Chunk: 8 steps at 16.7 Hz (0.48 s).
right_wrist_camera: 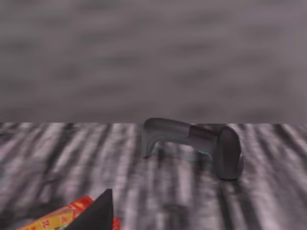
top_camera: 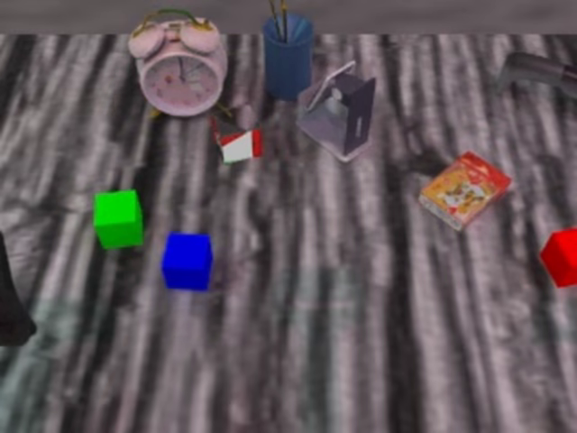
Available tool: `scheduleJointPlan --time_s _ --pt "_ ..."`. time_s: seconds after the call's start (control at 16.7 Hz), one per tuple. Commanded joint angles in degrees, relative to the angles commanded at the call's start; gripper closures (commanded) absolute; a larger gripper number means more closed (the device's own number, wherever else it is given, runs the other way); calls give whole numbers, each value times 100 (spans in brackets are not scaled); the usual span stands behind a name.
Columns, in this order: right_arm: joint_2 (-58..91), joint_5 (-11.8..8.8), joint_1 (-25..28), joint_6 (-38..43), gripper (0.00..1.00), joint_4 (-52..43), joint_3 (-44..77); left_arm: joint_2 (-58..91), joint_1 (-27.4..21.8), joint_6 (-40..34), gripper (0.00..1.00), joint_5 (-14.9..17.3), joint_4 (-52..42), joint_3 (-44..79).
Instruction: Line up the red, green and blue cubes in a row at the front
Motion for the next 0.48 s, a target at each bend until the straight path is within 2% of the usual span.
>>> scheduleJointPlan --time_s 0.24,0.48 --pt "176 11 -3 -13 0 -123 174 0 0 0 0 0 0 0" --pt "1266 19 35 -111 0 -843 1154 0 0 0 0 0 0 0"
